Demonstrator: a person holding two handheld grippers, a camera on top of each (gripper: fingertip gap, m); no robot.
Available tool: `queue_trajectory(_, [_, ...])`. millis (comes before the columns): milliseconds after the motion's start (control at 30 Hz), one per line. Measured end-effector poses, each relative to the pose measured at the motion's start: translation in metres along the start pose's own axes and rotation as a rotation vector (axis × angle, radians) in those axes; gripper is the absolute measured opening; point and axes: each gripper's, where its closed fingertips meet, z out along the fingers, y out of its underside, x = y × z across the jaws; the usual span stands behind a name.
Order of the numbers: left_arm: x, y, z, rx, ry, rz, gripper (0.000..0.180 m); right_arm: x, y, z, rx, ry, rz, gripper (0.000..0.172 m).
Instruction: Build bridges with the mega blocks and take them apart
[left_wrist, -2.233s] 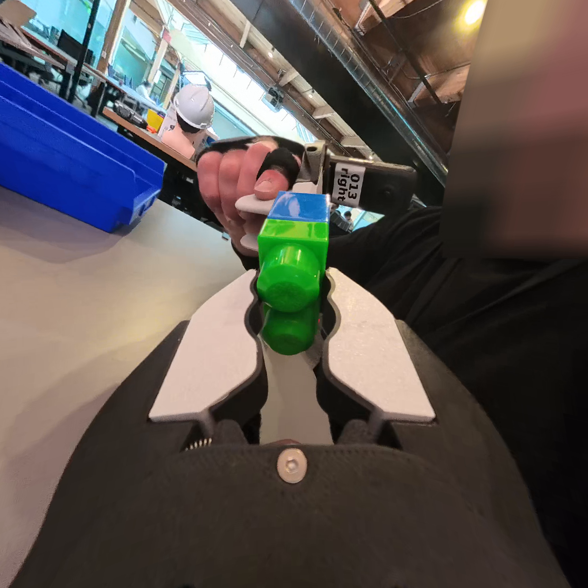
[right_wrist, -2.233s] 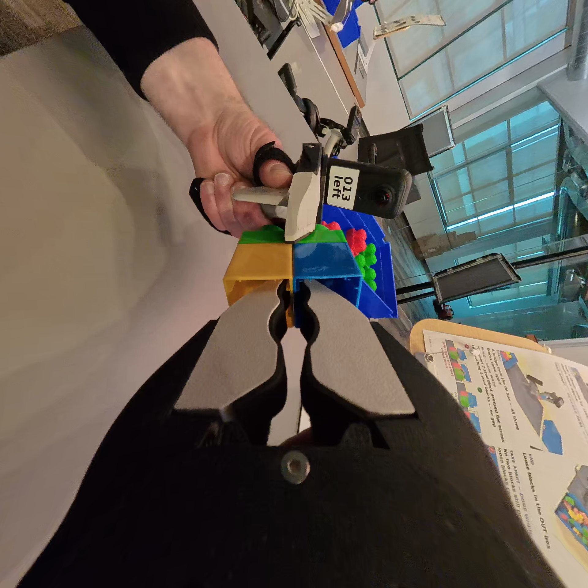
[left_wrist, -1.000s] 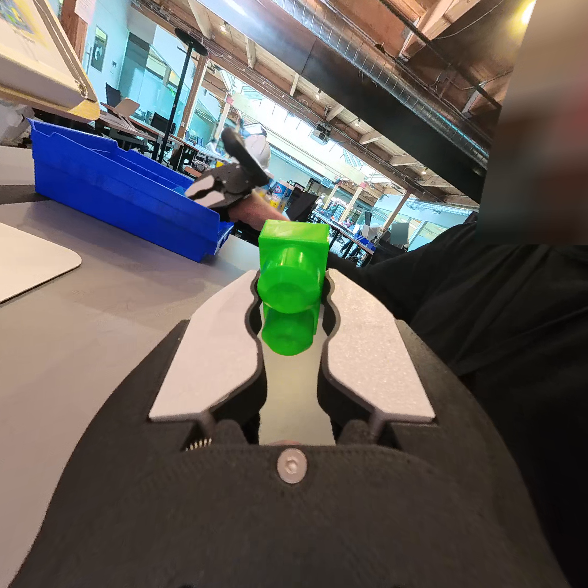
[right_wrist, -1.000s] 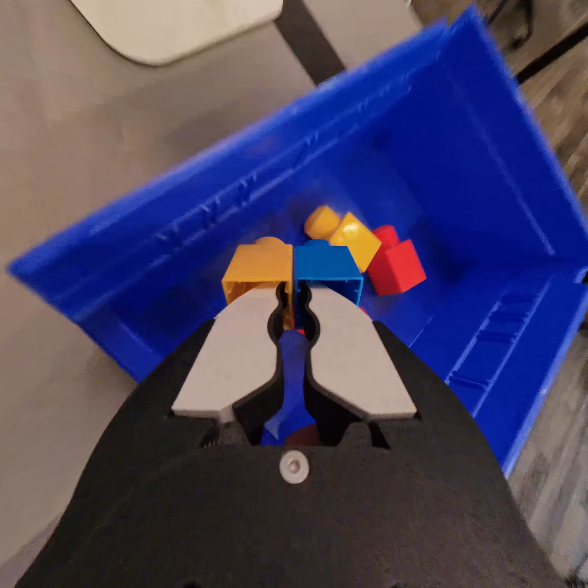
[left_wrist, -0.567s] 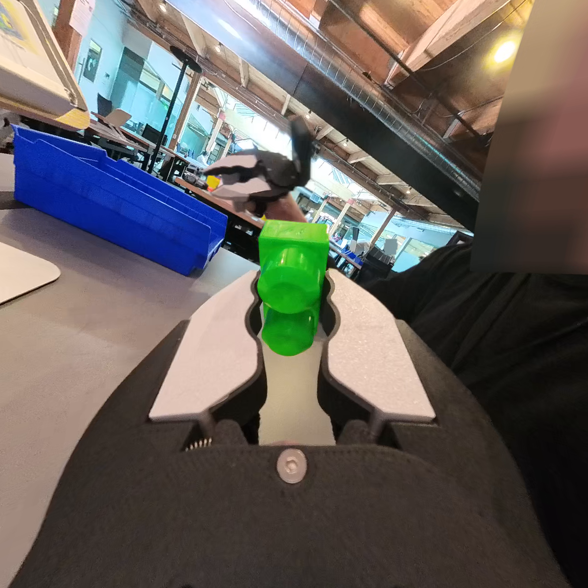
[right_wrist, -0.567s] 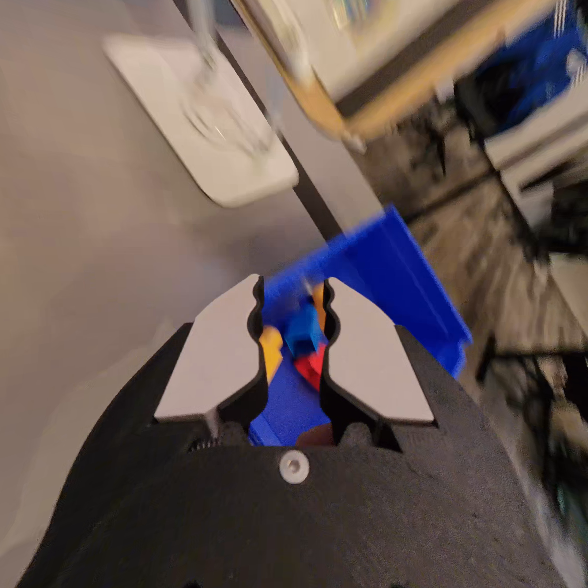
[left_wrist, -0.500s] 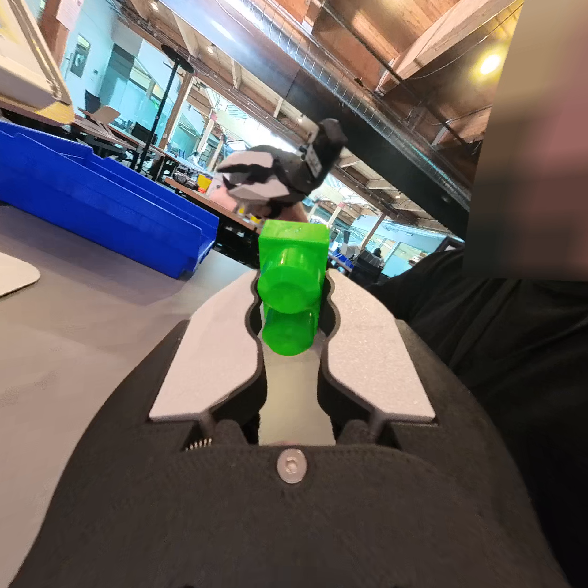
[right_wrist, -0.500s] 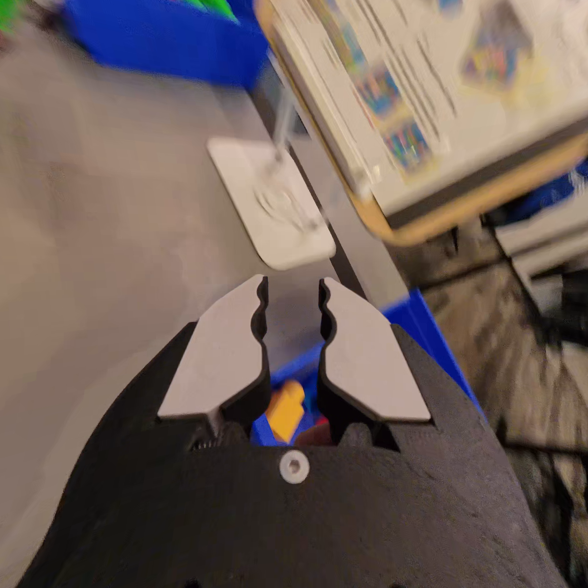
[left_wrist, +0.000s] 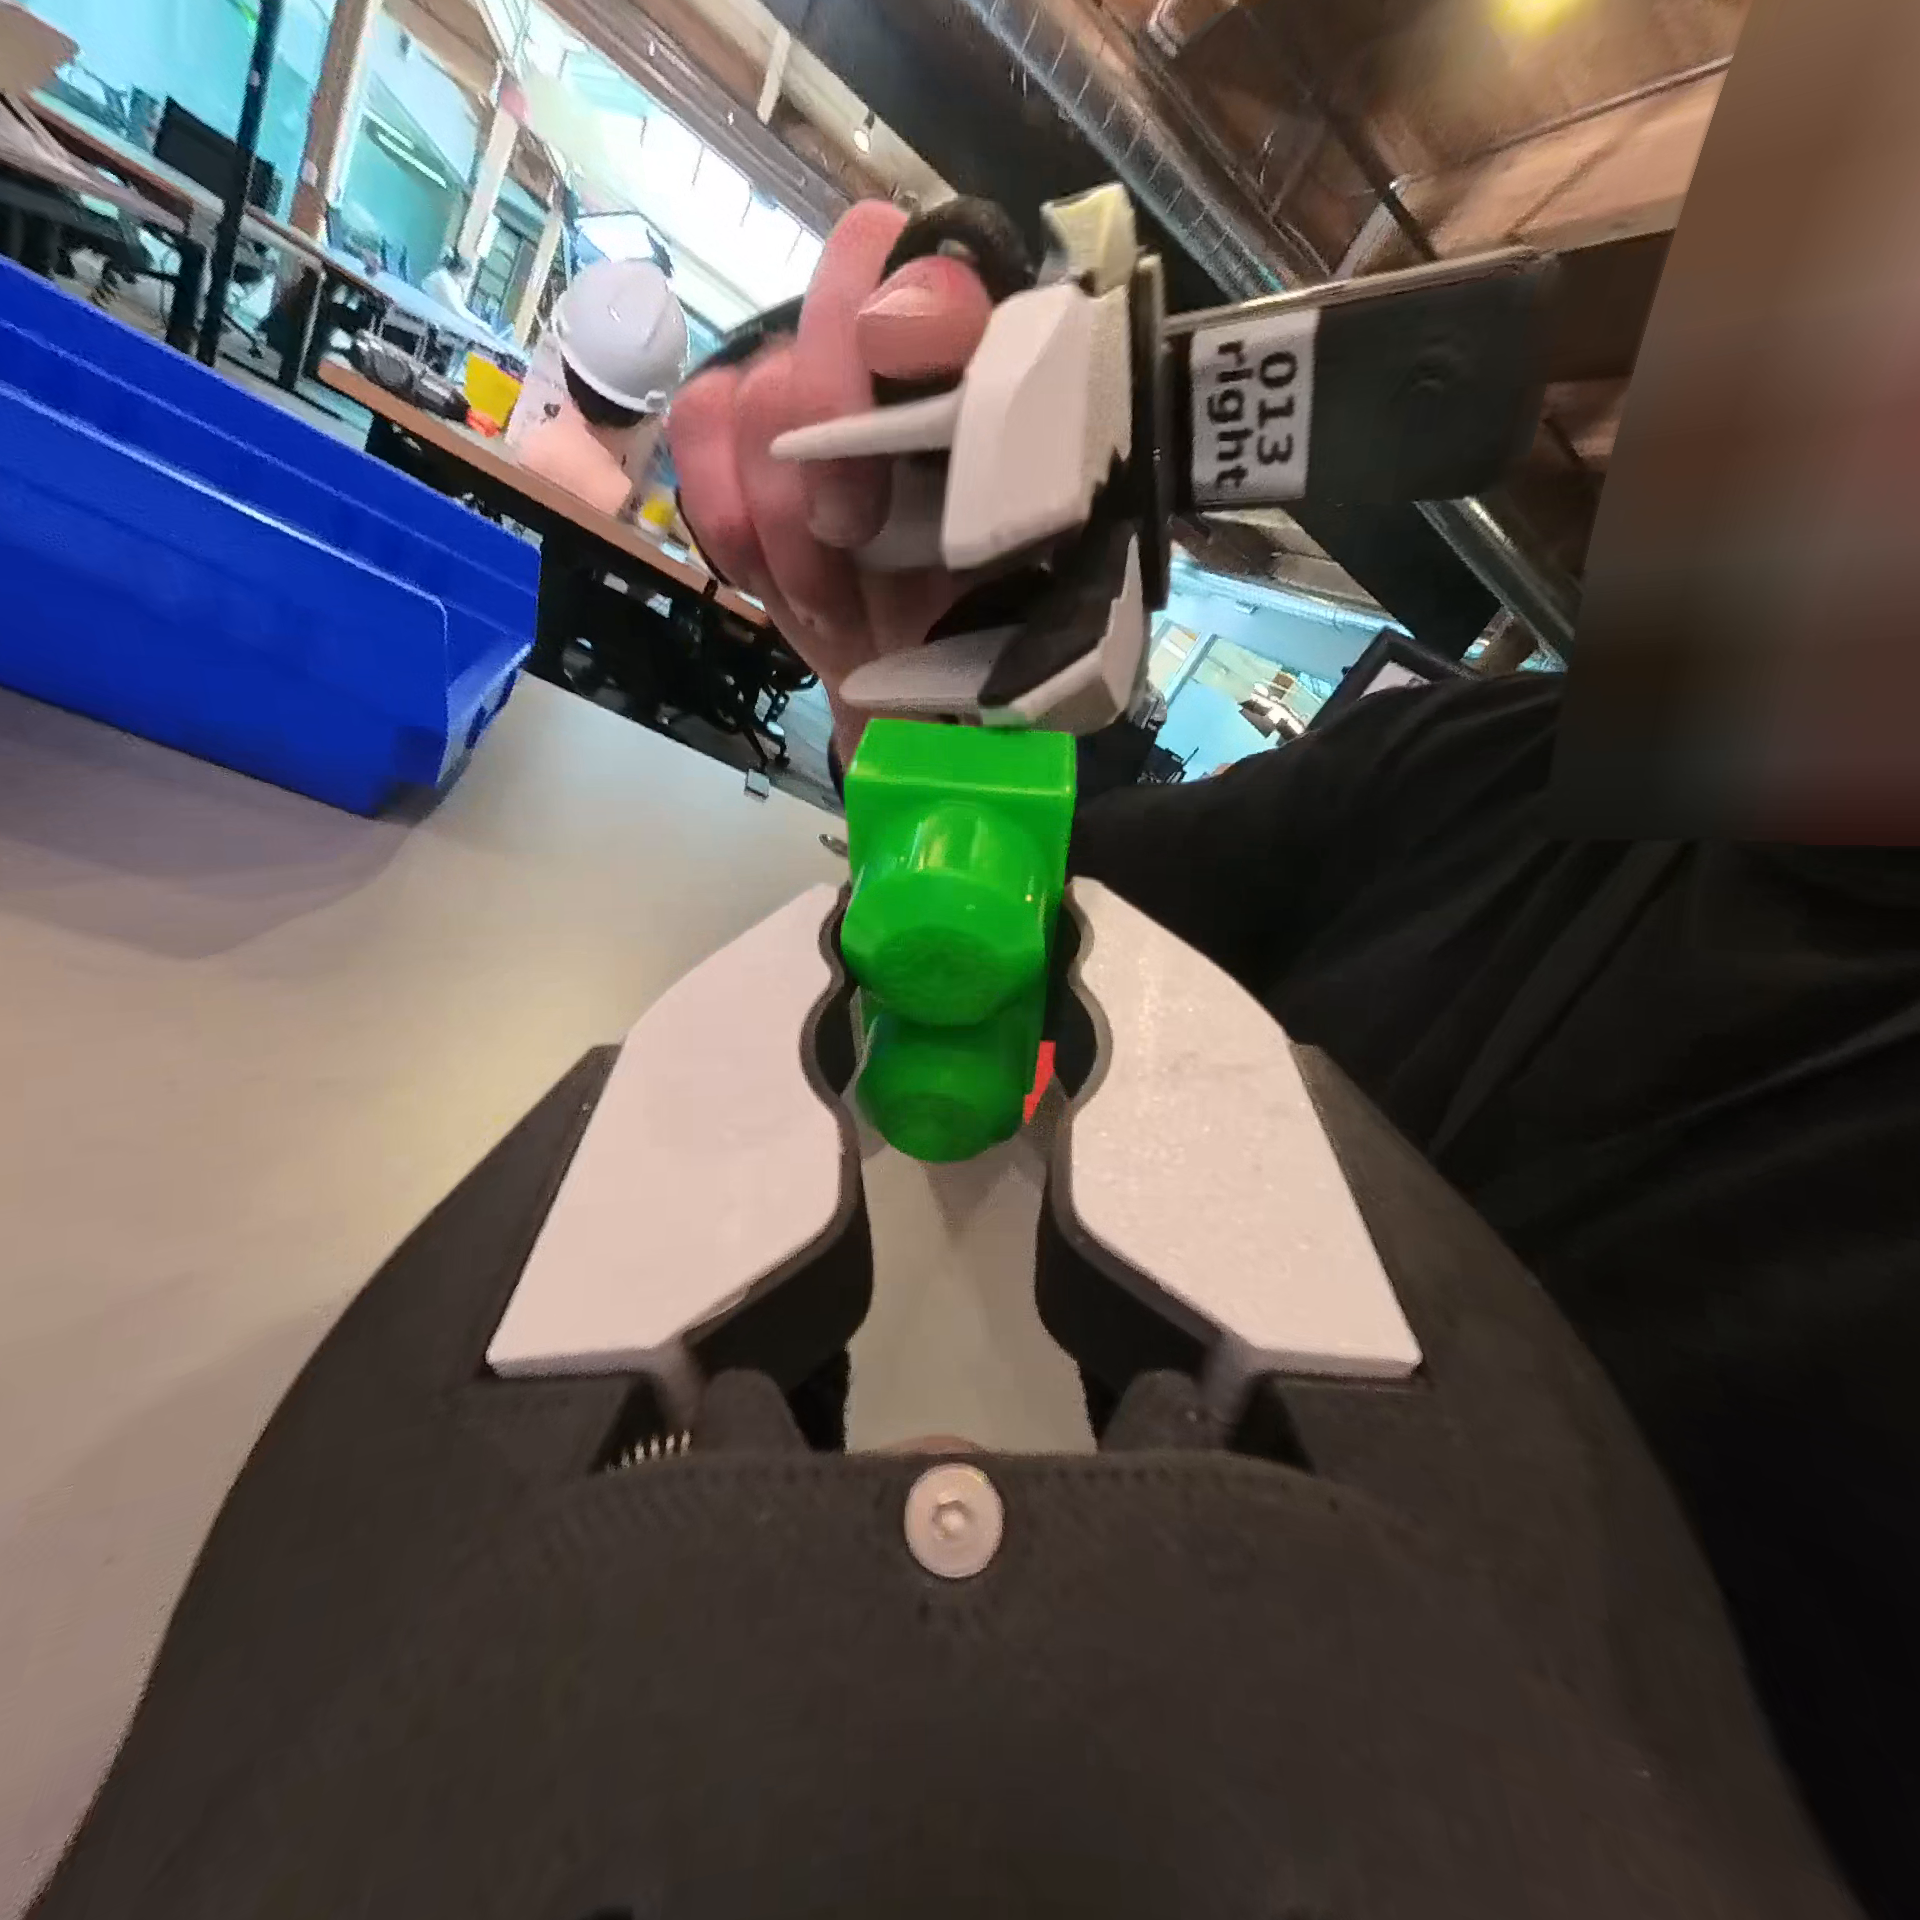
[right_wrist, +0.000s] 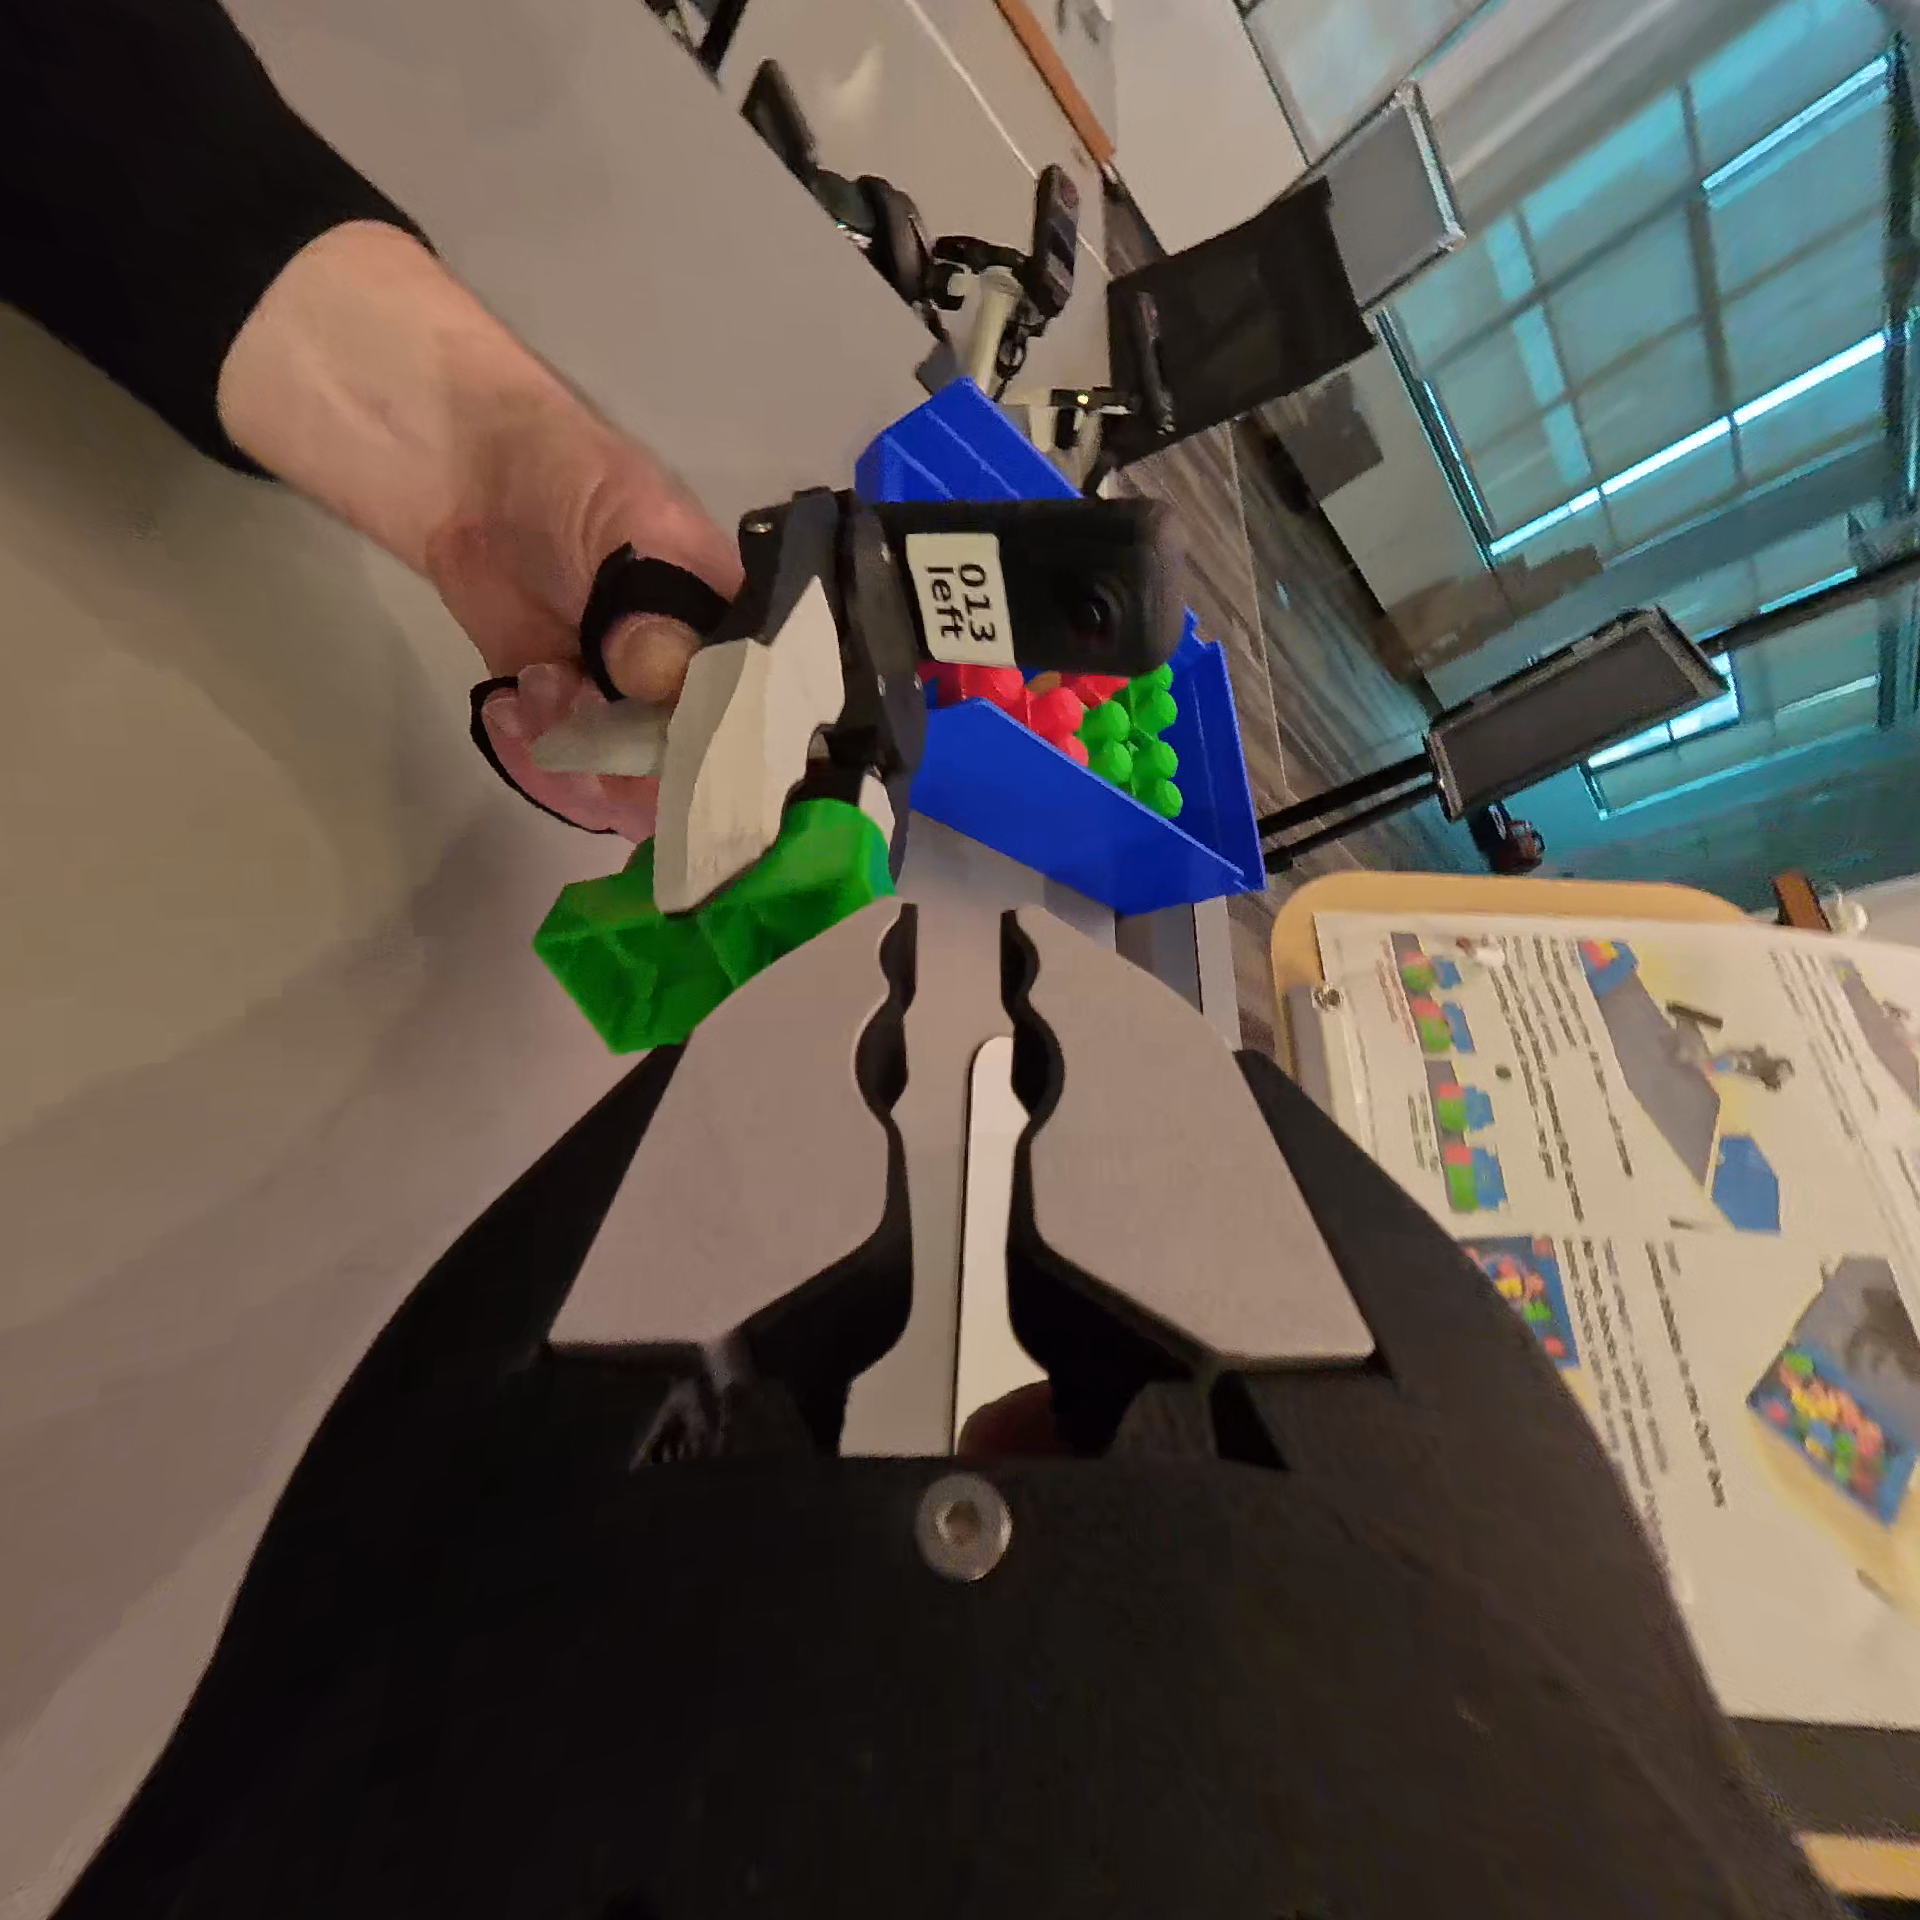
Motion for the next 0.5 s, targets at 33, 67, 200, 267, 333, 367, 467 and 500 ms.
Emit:
queue_trajectory(33, [0.0,0.003,0.002,-0.015,-0.001,-0.002,0.035,-0.002,0.001,0.003,-0.014,-0.009,-0.032,0.011])
queue_trajectory(67, [-0.001,0.005,0.002,-0.024,0.002,-0.008,0.035,-0.004,0.003,0.005,-0.038,-0.019,-0.061,0.009])
queue_trajectory(200, [0.002,0.003,0.002,0.006,0.036,-0.04,0.035,-0.01,-0.002,-0.006,0.003,-0.113,-0.047,0.021])
queue_trajectory(267, [0.005,0.001,0.002,0.006,0.05,-0.032,0.035,-0.013,-0.001,-0.008,-0.01,-0.123,-0.079,0.019])
queue_trajectory(333, [0.009,0.003,0.007,-0.015,0.059,-0.022,0.035,-0.019,0.002,-0.002,-0.036,-0.135,-0.093,0.012])
queue_trajectory(367, [0.011,0.005,0.01,-0.023,0.069,-0.024,0.035,-0.022,0.002,0.002,-0.042,-0.133,-0.109,0.009])
queue_trajectory(467, [0.011,0.01,0.013,-0.03,0.087,-0.039,0.035,-0.028,0.003,0.009,-0.046,-0.12,-0.143,0.004])
queue_trajectory(500, [0.012,0.008,0.012,-0.017,0.099,-0.049,0.035,-0.027,0.003,0.009,-0.045,-0.11,-0.136,0.004])
